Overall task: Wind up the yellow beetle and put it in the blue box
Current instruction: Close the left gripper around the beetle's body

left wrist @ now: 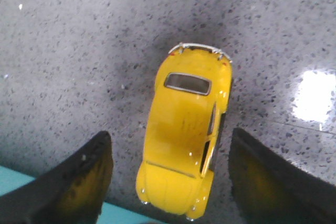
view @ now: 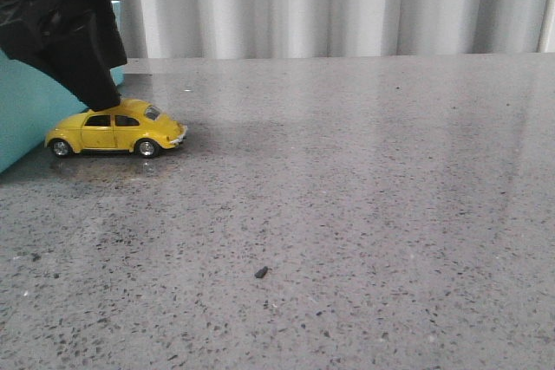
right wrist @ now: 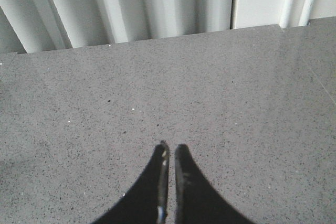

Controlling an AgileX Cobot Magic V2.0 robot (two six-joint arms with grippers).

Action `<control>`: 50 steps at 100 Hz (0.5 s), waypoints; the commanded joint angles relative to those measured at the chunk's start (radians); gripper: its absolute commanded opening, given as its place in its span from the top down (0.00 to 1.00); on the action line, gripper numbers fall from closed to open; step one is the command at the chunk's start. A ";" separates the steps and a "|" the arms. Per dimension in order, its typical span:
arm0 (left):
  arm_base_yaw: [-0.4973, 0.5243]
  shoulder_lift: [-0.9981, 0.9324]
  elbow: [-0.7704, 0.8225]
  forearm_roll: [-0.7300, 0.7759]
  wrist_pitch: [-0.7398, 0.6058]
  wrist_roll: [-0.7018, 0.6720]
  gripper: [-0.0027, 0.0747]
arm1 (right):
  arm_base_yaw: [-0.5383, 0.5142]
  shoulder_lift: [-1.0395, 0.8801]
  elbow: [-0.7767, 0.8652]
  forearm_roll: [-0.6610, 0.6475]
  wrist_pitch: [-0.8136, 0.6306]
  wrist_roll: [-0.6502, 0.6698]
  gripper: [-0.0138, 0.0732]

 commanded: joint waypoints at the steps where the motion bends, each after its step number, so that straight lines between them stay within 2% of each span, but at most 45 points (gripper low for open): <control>1: -0.009 -0.037 -0.032 -0.038 -0.021 0.041 0.40 | 0.002 0.002 -0.021 -0.003 -0.082 -0.005 0.89; 50: -0.009 0.045 -0.033 -0.022 -0.025 0.063 0.40 | 0.002 0.002 -0.021 -0.003 -0.082 -0.005 0.89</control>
